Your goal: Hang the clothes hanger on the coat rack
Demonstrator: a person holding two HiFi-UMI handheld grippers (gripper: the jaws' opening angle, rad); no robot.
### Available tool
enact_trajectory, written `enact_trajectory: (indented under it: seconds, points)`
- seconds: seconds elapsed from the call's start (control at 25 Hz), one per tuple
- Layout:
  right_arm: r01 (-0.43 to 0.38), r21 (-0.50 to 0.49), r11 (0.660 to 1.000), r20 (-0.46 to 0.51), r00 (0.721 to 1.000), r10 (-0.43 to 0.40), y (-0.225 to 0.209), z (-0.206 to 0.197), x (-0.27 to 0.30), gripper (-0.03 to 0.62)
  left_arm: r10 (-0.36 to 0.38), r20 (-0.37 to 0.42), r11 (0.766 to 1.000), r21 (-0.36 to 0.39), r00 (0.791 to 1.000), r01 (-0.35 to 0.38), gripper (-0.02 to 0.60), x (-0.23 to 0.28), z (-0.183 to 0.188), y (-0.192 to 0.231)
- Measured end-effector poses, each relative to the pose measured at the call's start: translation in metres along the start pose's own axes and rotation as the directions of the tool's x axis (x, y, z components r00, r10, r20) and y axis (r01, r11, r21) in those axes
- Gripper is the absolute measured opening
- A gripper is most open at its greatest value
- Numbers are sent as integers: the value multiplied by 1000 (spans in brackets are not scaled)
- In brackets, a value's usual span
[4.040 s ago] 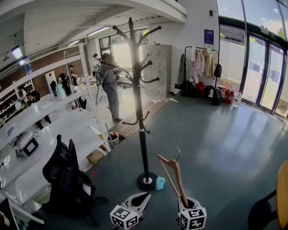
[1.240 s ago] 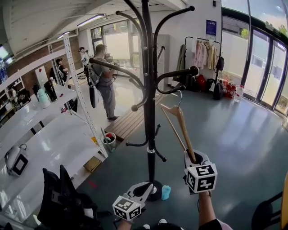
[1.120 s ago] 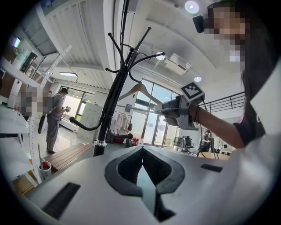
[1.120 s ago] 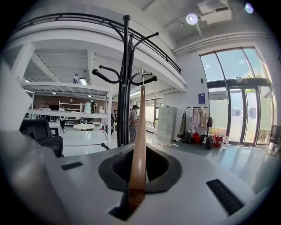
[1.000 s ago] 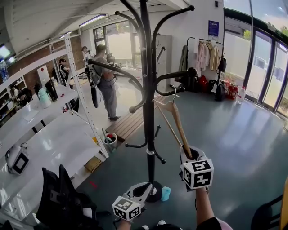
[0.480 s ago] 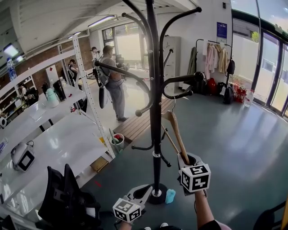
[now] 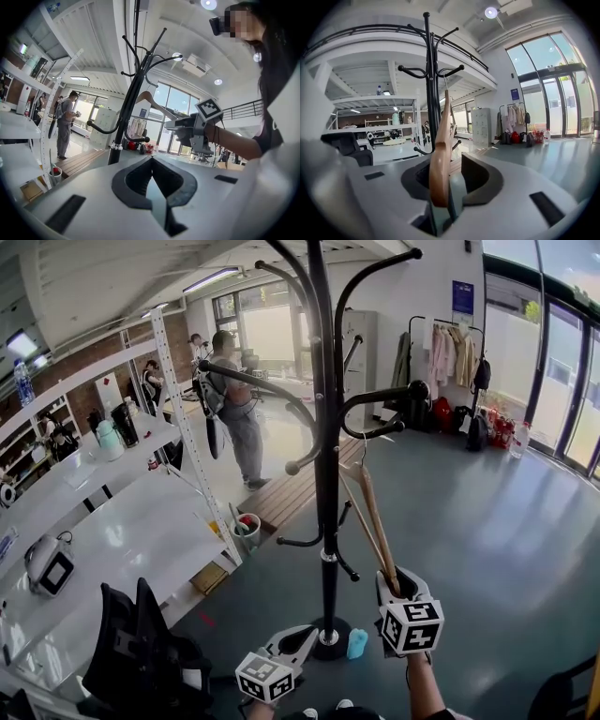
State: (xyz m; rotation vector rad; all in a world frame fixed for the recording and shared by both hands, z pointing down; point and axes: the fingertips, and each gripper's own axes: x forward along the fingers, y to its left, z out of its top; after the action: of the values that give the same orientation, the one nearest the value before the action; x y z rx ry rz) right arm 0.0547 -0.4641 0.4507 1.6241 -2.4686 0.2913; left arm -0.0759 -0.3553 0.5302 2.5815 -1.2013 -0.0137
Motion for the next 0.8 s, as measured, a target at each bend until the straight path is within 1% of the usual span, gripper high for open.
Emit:
enact_trajectory:
  seconds: [0.2,0.44,0.64,0.8]
  points:
    - [12,32,999,-33,999,-11,4,-27,-21,97,-40,-18,999,5,999,40,0,-3,-5,-12]
    - [4,99,995,-76,997,4,20,-63,-49,97,-98,-52,995,6,994,99,0,-13,-17,-26]
    - [10,118,993,-132,991,6,46,-100,-71,97,-149,-81,989,9,985,150,0,-29,-28,-38]
    - [3,148,989,-140,990,18,75,-118,-89,97,-184,-98,982,23,978,187,0,-46,-33,-44]
